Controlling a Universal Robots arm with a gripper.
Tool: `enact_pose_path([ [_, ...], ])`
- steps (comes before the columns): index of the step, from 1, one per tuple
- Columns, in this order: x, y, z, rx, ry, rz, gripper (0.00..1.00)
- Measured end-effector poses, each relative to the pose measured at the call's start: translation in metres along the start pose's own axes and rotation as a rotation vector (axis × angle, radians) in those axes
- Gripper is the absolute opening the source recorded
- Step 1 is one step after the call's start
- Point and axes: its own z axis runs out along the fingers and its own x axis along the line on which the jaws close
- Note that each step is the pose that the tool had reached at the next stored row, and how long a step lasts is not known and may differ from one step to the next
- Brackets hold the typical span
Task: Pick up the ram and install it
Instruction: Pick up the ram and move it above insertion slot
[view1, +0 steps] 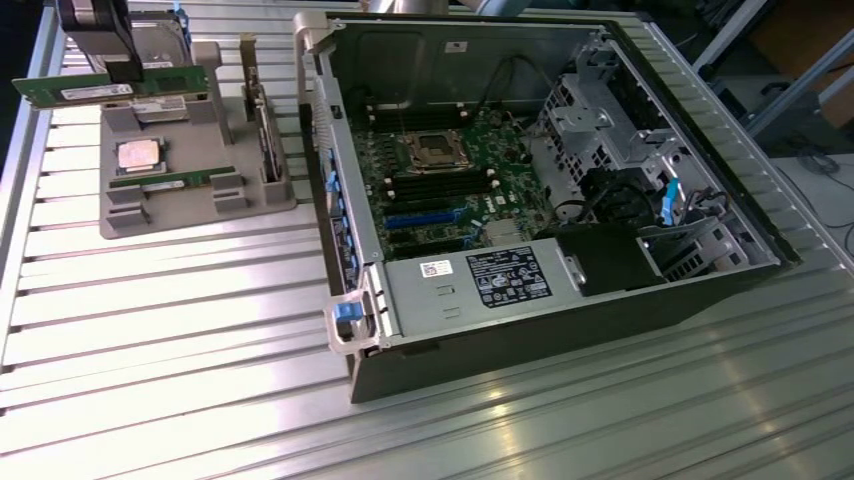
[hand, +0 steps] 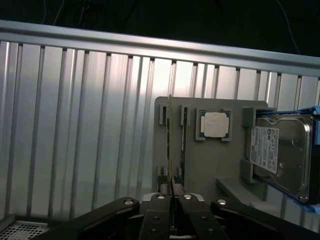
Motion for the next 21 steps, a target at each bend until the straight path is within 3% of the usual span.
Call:
enact_pose_path([
  [8,0.000,0.0002,-0.0042,0.0007,-0.0012,0.038,0.12],
  [17,0.000,0.0008,-0.0183,0.0009,-0.0014,0.042,0.12],
  [21,0.000,0.0008,-0.0193,0.0009,-0.0014,0.042,0.12],
])
